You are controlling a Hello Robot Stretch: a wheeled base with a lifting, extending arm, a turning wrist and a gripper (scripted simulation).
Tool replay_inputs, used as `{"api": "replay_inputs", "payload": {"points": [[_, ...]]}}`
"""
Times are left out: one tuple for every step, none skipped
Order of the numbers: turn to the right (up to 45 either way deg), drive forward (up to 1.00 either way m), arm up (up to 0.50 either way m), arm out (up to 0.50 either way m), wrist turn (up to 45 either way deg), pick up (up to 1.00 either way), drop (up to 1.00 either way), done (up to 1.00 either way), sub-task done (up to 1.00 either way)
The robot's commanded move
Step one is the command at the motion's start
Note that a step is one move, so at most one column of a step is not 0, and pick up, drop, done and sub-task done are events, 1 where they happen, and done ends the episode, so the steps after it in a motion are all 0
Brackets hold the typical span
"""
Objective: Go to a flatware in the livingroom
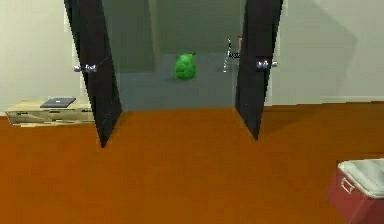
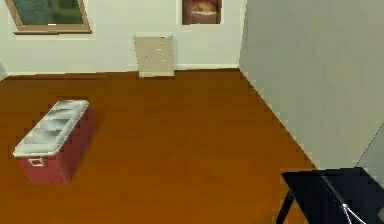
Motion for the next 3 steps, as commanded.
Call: {"api": "replay_inputs", "payload": {"points": [[0.0, 1.00, 0.00, 0.00, 0.0, 0.00, 0.00, 0.00, 0.00], [0.0, 1.00, 0.00, 0.00, 0.0, 0.00, 0.00, 0.00, 0.00], [0.0, 1.00, 0.00, 0.00, 0.0, 0.00, 0.00, 0.00, 0.00]]}}
